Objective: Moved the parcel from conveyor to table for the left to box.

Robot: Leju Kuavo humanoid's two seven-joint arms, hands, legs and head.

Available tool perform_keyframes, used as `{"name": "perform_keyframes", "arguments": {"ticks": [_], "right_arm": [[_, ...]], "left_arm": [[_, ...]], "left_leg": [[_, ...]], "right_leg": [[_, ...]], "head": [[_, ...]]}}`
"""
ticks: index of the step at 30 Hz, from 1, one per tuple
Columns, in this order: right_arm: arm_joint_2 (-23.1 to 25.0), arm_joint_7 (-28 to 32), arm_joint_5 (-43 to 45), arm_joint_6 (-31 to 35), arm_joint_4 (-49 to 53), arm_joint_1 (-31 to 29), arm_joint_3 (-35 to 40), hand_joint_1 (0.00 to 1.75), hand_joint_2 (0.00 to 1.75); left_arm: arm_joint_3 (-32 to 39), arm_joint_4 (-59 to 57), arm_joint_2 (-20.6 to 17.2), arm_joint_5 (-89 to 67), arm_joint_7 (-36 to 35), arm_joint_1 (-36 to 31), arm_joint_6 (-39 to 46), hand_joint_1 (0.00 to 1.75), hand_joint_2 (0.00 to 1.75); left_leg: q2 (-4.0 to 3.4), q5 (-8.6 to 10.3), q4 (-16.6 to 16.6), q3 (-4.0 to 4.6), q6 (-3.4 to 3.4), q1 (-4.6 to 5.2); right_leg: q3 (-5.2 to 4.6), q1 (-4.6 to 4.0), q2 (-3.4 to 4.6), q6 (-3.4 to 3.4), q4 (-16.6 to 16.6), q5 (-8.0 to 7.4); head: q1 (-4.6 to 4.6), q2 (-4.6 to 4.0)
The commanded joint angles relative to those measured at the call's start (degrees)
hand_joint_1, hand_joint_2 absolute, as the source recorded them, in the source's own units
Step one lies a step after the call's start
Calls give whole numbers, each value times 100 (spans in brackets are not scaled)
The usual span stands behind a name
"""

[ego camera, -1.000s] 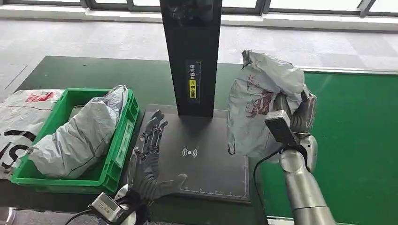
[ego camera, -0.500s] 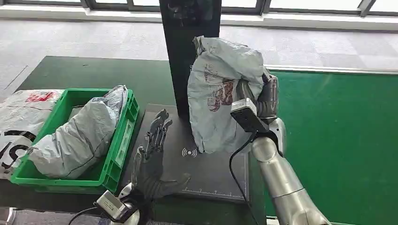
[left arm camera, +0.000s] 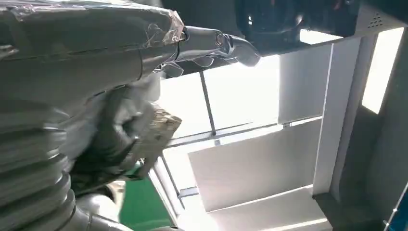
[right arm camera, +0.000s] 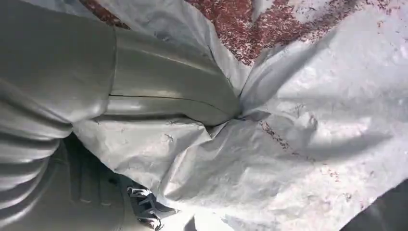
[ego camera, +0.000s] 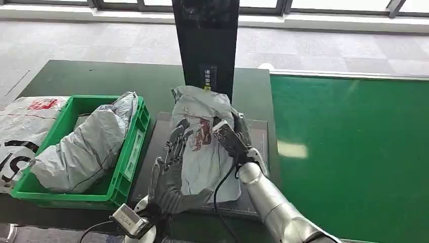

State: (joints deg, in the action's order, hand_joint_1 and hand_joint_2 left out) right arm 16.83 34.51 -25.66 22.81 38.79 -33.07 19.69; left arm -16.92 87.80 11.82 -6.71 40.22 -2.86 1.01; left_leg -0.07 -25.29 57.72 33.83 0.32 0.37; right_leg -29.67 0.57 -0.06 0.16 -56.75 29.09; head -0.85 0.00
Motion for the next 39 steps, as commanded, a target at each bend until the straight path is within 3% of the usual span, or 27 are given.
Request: {"name": "perform_keyframes", "arguments": {"ticks": [1,8,9,10,15,16,20,29,30,34,37,39], "right_arm": [[271,9,69,-143,-1318,-149,362,175,175],[317,-62,40,-251,-1324,-226,442,175,175],[309,-132,-61,-145,-1311,-244,491,7,175],[294,-125,-69,-92,-1287,-241,476,0,175],[172,115,-269,348,-929,-156,487,0,175],[129,143,-369,576,-730,-103,497,0,175],[-117,-61,-955,1369,257,271,552,0,175],[-199,-137,-1017,1300,541,424,567,0,175],[-221,-248,-1348,1719,573,468,564,0,175],[-107,-173,-2899,1719,1918,1375,-683,0,175],[317,376,-4021,1719,3073,2032,-1834,0,175],[317,250,-4390,1719,4076,2475,-1974,0,175]], "left_arm": [[-116,-194,-49,-66,-22,-43,10,0,175],[-35,34,-54,-170,-22,152,117,0,175],[8,80,-32,-237,-22,201,77,0,175],[19,78,-18,-280,-22,214,75,0,175],[128,102,70,-468,-22,266,186,0,175],[177,120,90,-552,-22,301,284,0,0],[253,44,84,-669,-22,393,411,0,0],[222,47,53,-644,-22,396,444,0,0],[208,-1,42,-659,-22,385,487,0,0],[89,-55,-23,-687,-22,285,602,0,0],[73,-99,-32,-740,-36,285,715,0,0],[123,-169,3,-844,-201,275,903,0,0]], "left_leg": [[-3,-1,-5,-6,5,-2],[-4,1,-11,-6,6,-5],[-8,-1,-8,-7,5,-2],[-12,0,-14,-8,7,-3],[1,0,-5,-2,4,-1],[0,1,-9,-3,6,-4],[5,4,-12,-3,5,-3],[3,1,-9,-4,5,-2],[4,1,-6,-1,3,-1],[23,4,-11,-4,3,-2],[28,2,-10,-1,5,-2],[27,-1,-5,8,4,0]], "right_leg": [[4,-1,4,3,5,1],[7,-4,4,4,14,-1],[6,-1,9,4,9,1],[7,-2,13,4,15,-2],[3,0,0,4,6,2],[6,-3,1,4,13,-1],[6,-2,-4,4,15,-1],[6,-1,-3,4,11,1],[2,0,-3,4,7,2],[11,-1,-22,4,15,4],[8,-1,-27,4,14,7],[0,1,-27,4,6,10]], "head": [[0,0],[2,0],[2,0],[2,0],[0,0],[2,0],[2,0],[2,0],[2,0],[0,0],[0,0],[0,0]]}}
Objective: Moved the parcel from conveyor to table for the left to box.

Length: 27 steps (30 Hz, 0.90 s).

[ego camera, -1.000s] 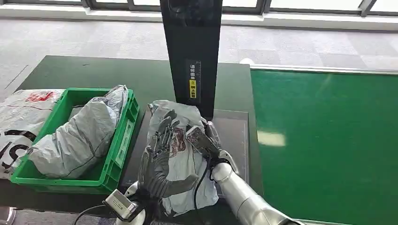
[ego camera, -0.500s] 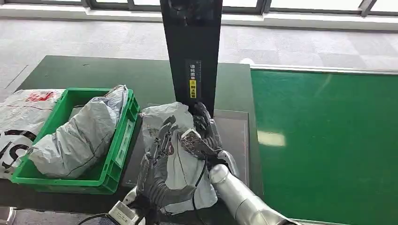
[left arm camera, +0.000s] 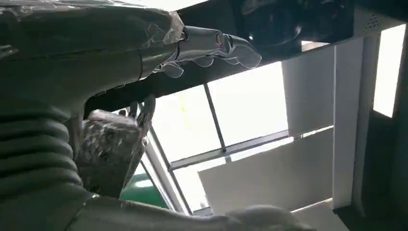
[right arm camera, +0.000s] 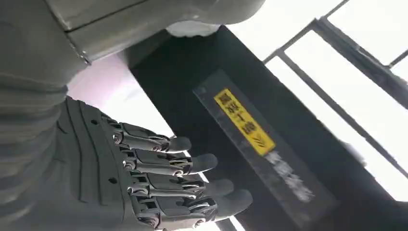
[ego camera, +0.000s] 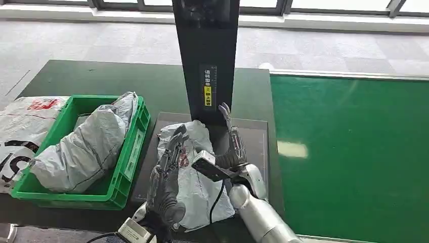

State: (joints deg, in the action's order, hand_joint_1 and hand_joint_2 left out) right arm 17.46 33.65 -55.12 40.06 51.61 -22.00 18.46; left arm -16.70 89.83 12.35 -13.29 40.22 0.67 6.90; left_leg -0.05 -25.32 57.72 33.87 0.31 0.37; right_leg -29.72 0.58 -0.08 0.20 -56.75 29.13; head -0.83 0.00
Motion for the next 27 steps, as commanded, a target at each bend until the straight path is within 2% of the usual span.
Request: {"name": "perform_keyframes", "arguments": {"ticks": [1,2,3,4,5,8,10,13,16,25,26,27], "right_arm": [[254,336,-1465,-6,3384,1704,-1899,0,175],[254,581,-1177,-6,4047,2126,-1949,0,175],[254,635,-1008,-6,4394,2290,-1890,0,175],[254,635,-722,-6,5253,2639,-1664,0,175],[227,635,-520,-6,5704,2787,-1546,0,175],[164,635,328,-6,7574,3314,-1106,0,175],[151,635,686,-6,7884,3411,-1005,0,175],[161,635,503,-6,7977,3296,-1069,0,175],[185,635,902,-6,8032,3186,-1086,0,175],[187,635,947,-6,8031,3189,-1064,0,175],[183,635,1023,-6,8040,3190,-1026,0,175],[168,635,1070,-6,8040,3190,-979,0,175]], "left_arm": [[148,-407,-12,-231,-260,-97,491,0,0],[192,-437,29,-254,-327,-117,684,0,0],[208,-446,33,-283,-359,-123,796,0,0],[247,-471,33,-419,-460,-122,1111,0,0],[260,-477,23,-529,-469,-117,1319,0,0],[365,-534,-192,-1428,-757,-134,2345,0,0],[476,-523,-335,-1298,-1017,-145,2142,0,0],[577,-623,-332,-1633,-1115,-190,2295,0,0],[623,-934,-274,-1605,-1334,-396,2154,0,0],[645,-1042,-263,-1643,-1368,-457,2181,0,0],[709,-1129,-253,-1816,-1443,-495,2356,0,175],[747,-1167,-256,-1925,-1493,-507,2453,0,175]], "left_leg": [[28,2,-4,6,4,1],[39,2,-5,5,6,-2],[43,0,-8,5,6,-3],[53,-1,-8,3,2,-1],[70,-3,-8,3,3,-3],[47,-8,-4,13,2,7],[38,-17,-3,7,3,7],[28,-16,-10,-3,4,5],[16,-21,-5,4,6,6],[9,-21,-8,-10,5,1],[9,-21,-6,-8,2,4],[9,-20,-10,-11,6,1]], "right_leg": [[3,1,-28,0,4,6],[7,-1,-39,-1,9,8],[11,-2,-43,0,13,9],[14,1,-54,-1,16,13],[15,-1,-70,-4,20,21],[-8,9,-46,-1,7,22],[-2,8,-41,1,7,24],[9,5,-29,2,16,20],[-4,6,-18,0,8,18],[6,2,-11,0,15,19],[5,5,-11,0,11,20],[9,3,-10,1,17,19]], "head": [[-2,0],[-2,0],[-2,0],[-2,0],[0,0],[0,0],[0,0],[0,0],[0,0],[0,0],[0,0],[0,0]]}}
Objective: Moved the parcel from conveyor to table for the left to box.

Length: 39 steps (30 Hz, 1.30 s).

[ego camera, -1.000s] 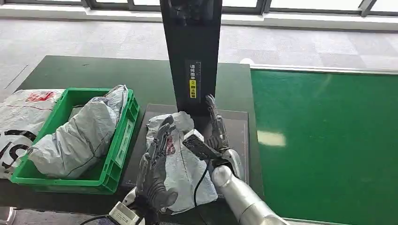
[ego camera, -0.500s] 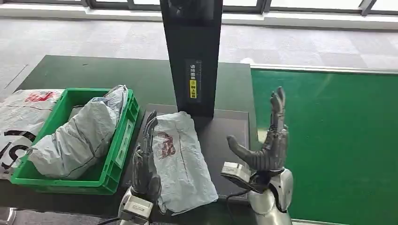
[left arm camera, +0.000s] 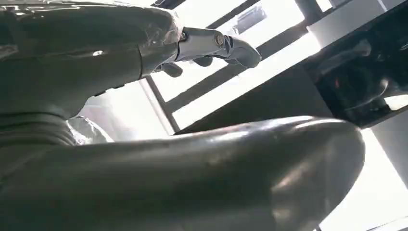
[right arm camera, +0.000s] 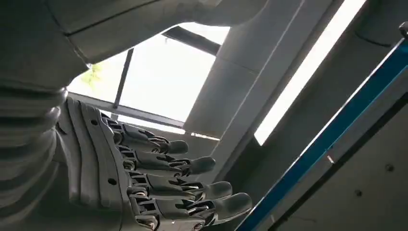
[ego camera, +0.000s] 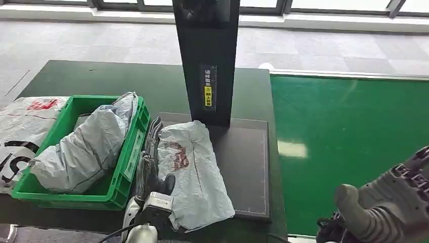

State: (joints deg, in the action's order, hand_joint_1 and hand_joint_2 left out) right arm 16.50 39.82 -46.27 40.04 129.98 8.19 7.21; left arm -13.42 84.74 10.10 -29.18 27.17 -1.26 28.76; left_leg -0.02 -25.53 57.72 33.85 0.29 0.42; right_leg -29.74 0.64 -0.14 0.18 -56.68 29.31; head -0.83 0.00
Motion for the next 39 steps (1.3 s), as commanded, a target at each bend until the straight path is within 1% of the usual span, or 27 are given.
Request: {"name": "perform_keyframes", "arguments": {"ticks": [1,2,3,4,5,6,7,8,13,16,22,23,25,27,29,30,31,32,34,35,36,37,38,39], "right_arm": [[254,18,239,-4,190,162,225,0,175],[260,18,214,-4,153,135,264,0,175],[262,18,186,-4,81,96,294,0,175],[257,18,189,-4,37,77,307,0,175],[241,18,217,-4,-41,34,328,0,175],[234,18,227,-4,-72,20,336,0,175],[217,18,236,-4,-121,-10,348,0,175],[213,18,235,-4,-135,-18,351,0,175],[213,18,235,-4,-135,-18,351,0,175],[213,18,235,-4,-135,-18,351,0,175],[213,18,235,-4,-135,-18,351,0,175],[161,18,274,-4,-213,-55,394,0,175],[159,18,282,-4,-310,-176,367,0,175],[166,18,314,-4,-273,-162,320,0,175],[164,18,323,-4,-216,-98,322,0,175],[170,18,321,-4,-181,-54,318,0,175],[169,18,325,-4,-170,-41,320,0,175],[186,18,319,-4,-141,6,317,0,175],[191,18,317,-4,-123,20,319,0,175],[194,18,316,-4,-112,25,312,0,175],[190,18,328,-4,-110,25,313,0,175],[185,18,348,-4,-108,28,313,0,175],[175,18,362,-4,-116,28,313,0,175],[164,18,373,-4,-126,19,304,0,175]], "left_arm": [[492,-744,-44,-692,-323,-334,508,0,175],[530,-885,-82,-1136,-543,-368,643,0,0],[488,-1055,-134,-1495,-844,-426,445,0,0],[464,-1148,-159,-1803,-1052,-450,379,0,175],[417,-1376,-192,-2714,-1608,-506,293,0,175],[374,-1495,-204,-3066,-1844,-543,135,0,175],[278,-1662,-179,-3610,-2201,-581,-270,0,175],[236,-1783,-182,-3828,-2338,-614,-433,0,175],[236,-1783,-182,-3828,-2338,-614,-433,0,175],[236,-1783,-182,-3828,-2338,-614,-433,0,175],[236,-1783,-182,-3828,-2338,-614,-433,0,175],[22,-2049,-202,-4549,-2738,-681,-1189,0,175],[-81,-2525,-131,-4901,-2804,-782,-1302,0,175],[-184,-2871,-119,-5060,-2769,-856,-1416,0,175],[-197,-2944,-119,-5079,-2758,-844,-1416,0,175],[-209,-2995,-120,-5100,-2740,-841,-1422,0,0],[-218,-2997,-126,-5118,-2737,-831,-1411,0,0],[-248,-2983,-129,-5172,-2736,-793,-1462,0,175],[-270,-2939,-147,-5225,-2748,-751,-1525,2,175],[-258,-2891,-158,-5225,-2748,-726,-1536,45,175],[-250,-2878,-168,-5225,-2748,-727,-1541,106,175],[-250,-2874,-178,-5227,-2739,-730,-1580,98,175],[-257,-2880,-184,-5224,-2719,-734,-1636,70,175],[-246,-2861,-184,-5182,-2676,-727,-1682,35,175]], "left_leg": [[5,0,-8,-7,7,-2],[5,1,-14,-13,10,-3],[-1,0,-14,-15,10,-3],[-3,0,-10,-10,7,1],[-2,1,-10,-11,6,1],[-2,2,-17,-19,10,0],[3,2,-11,-16,6,1],[8,6,-19,-22,9,-1],[-10,1,-12,-12,8,-4],[2,1,-13,-16,8,-3],[-2,0,-7,-8,6,-2],[-3,1,-9,-10,7,-3],[-2,4,-17,-17,9,-4],[-1,10,-28,-24,11,-6],[2,7,-20,-21,7,-3],[0,1,-7,-10,3,-1],[0,2,-12,-12,6,-2],[0,3,-18,-16,7,-3],[3,3,-26,-30,10,-5],[4,-1,-10,-24,4,0],[-2,0,-17,-27,7,-5],[0,-1,-11,-25,3,2],[-1,0,-13,-26,5,-1],[-3,2,-18,-28,7,-4]], "right_leg": [[8,-1,-4,2,7,1],[15,-3,-3,3,14,0],[15,-2,3,4,13,-1],[12,1,5,3,6,-1],[17,1,3,2,6,0],[24,-1,5,4,13,-2],[21,0,-1,2,8,0],[26,-1,-6,3,16,-3],[17,-5,10,3,12,-4],[25,-3,0,2,13,0],[17,-2,4,2,6,-1],[18,-4,4,3,9,-2],[26,-4,3,3,17,-5],[33,-6,3,3,29,-11],[27,-3,0,1,21,-7],[16,-1,1,0,7,-2],[19,-3,2,1,12,-3],[23,-3,3,1,19,-4],[37,-5,-1,2,29,-4],[30,-1,-2,0,11,1],[33,-5,4,1,20,-4],[29,1,2,-1,10,0],[31,-1,4,-2,13,-1],[32,-4,6,-2,20,-4]], "head": [[0,0],[0,0],[0,0],[0,0],[0,0],[0,0],[0,0],[0,0],[0,0],[0,0],[0,0],[0,0],[0,0],[0,0],[0,0],[0,0],[0,0],[0,0],[0,0],[0,0],[0,0],[0,0],[0,0],[0,0]]}}
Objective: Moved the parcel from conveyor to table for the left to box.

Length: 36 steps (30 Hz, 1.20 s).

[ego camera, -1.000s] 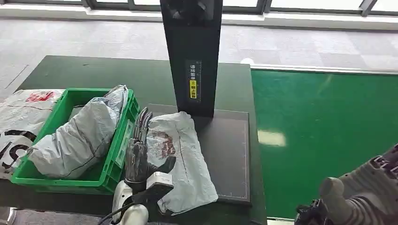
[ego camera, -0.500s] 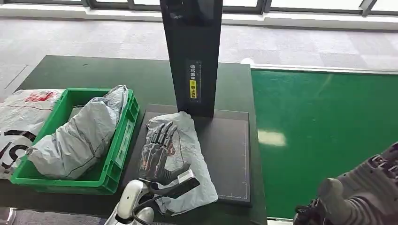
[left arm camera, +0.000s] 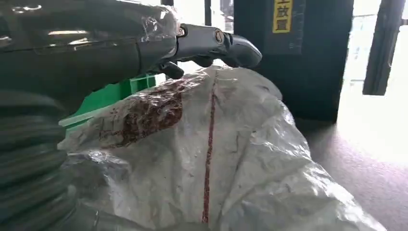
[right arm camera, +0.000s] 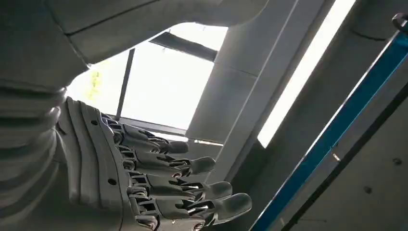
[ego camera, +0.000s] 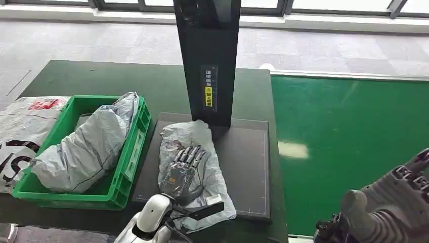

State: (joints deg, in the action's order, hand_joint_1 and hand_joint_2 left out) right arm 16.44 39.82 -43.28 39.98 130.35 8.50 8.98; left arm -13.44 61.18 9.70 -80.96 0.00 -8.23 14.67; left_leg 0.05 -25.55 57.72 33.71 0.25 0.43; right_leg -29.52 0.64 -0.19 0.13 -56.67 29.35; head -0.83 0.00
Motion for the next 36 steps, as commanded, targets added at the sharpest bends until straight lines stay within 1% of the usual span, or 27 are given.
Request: {"name": "perform_keyframes", "arguments": {"ticks": [1,2,4,5,7,13,16,17,19,20,22,23,25,27,28,29,31,33,34,35,36], "right_arm": [[162,18,88,2,-183,-19,119,0,175],[154,18,99,2,-199,-28,112,0,175],[141,18,144,2,-233,-57,101,0,175],[139,18,155,2,-243,-65,102,0,175],[136,18,160,2,-249,-76,106,0,175],[136,18,160,2,-249,-76,106,0,175],[136,18,160,2,-249,-76,106,0,175],[143,18,149,2,-254,-117,117,0,175],[157,18,152,2,-276,-155,118,0,175],[136,18,165,2,-307,-200,153,0,175],[136,18,165,2,-307,-200,153,0,175],[162,18,146,2,-379,-276,147,0,175],[162,18,150,2,-387,-310,150,0,175],[153,18,159,2,-432,-375,151,0,175],[165,18,146,2,-455,-408,150,0,175],[167,18,150,2,-458,-420,152,0,175],[184,18,132,2,-466,-440,151,0,175],[173,18,151,2,-490,-463,164,0,175],[170,18,155,2,-500,-477,170,0,175],[161,18,180,2,-551,-525,183,0,175],[161,18,180,2,-551,-525,183,0,175]], "left_arm": [[-253,-510,-146,48,118,-16,-334,10,175],[-254,-507,-131,140,232,1,-368,0,175],[-274,-467,-140,386,544,41,-495,0,175],[-293,-458,-148,413,585,47,-535,0,175],[-313,-464,-154,424,610,49,-580,0,175],[-313,-464,-154,424,610,49,-580,0,175],[-313,-464,-154,424,610,49,-580,0,175],[-376,-492,-188,405,632,26,-670,175,175],[-402,-585,-203,424,639,3,-815,175,175],[-514,-793,-267,326,627,-104,-1209,175,175],[-514,-793,-267,326,627,-104,-1209,175,175],[-530,-951,-355,283,649,-217,-1296,175,175],[-616,-1474,-403,195,651,-512,-1463,175,175],[-622,-2096,-447,300,844,-892,-1790,175,175],[-611,-2529,-451,369,955,-1068,-1813,175,175],[-610,-2777,-486,377,977,-1152,-1797,175,175],[-613,-3135,-461,387,987,-1289,-1794,175,175],[-603,-3322,-488,404,1001,-1354,-1871,175,175],[-604,-3395,-505,404,1000,-1390,-1918,175,175],[-606,-3634,-595,389,974,-1547,-2024,175,175],[-606,-3634,-595,389,974,-1547,-2024,175,175]], "left_leg": [[-5,3,-9,-8,6,-1],[-8,4,-13,-11,8,-3],[-14,5,-17,-16,9,-4],[-20,8,-25,-17,12,-6],[-9,-2,-7,-27,4,0],[-13,0,-19,-35,8,-2],[-3,-2,-8,-30,4,-1],[-10,1,-17,-32,8,-3],[-11,1,-16,-31,8,-2],[-5,-3,-10,-30,3,0],[-4,0,-15,-29,3,-2],[-1,-3,-10,-29,0,-1],[5,-1,-12,-32,-1,0],[14,3,-14,-34,0,0],[11,8,-20,-31,2,-2],[22,6,-15,-37,-3,1],[23,9,-19,-45,-6,1],[9,8,-22,-56,-5,0],[15,-2,-13,-52,-4,4],[0,-4,-19,-31,1,3],[14,-27,-4,-38,-1,1]], "right_leg": [[5,-1,6,2,8,-4],[7,-3,9,2,13,-6],[10,-4,14,3,18,-10],[10,-6,21,4,26,-15],[23,0,9,1,6,0],[32,-2,12,1,20,-6],[31,0,3,0,8,-1],[30,-2,10,1,17,-6],[29,-2,10,2,16,-7],[30,0,4,1,9,-2],[29,-2,-2,0,15,-5],[32,-1,-11,0,10,1],[39,0,-16,0,10,2],[43,0,-26,0,11,3],[40,-2,-23,1,17,-4],[50,1,-33,-4,11,4],[62,1,-34,-7,14,5],[76,-1,-20,-5,17,2],[91,2,-26,-3,7,11],[87,1,-10,1,10,5],[105,0,-25,3,-3,31]], "head": [[0,0],[0,0],[0,0],[0,0],[0,0],[0,0],[0,0],[0,0],[0,0],[0,0],[0,0],[0,0],[0,0],[0,0],[0,0],[0,0],[0,0],[-2,0],[0,0],[0,0],[-2,0]]}}
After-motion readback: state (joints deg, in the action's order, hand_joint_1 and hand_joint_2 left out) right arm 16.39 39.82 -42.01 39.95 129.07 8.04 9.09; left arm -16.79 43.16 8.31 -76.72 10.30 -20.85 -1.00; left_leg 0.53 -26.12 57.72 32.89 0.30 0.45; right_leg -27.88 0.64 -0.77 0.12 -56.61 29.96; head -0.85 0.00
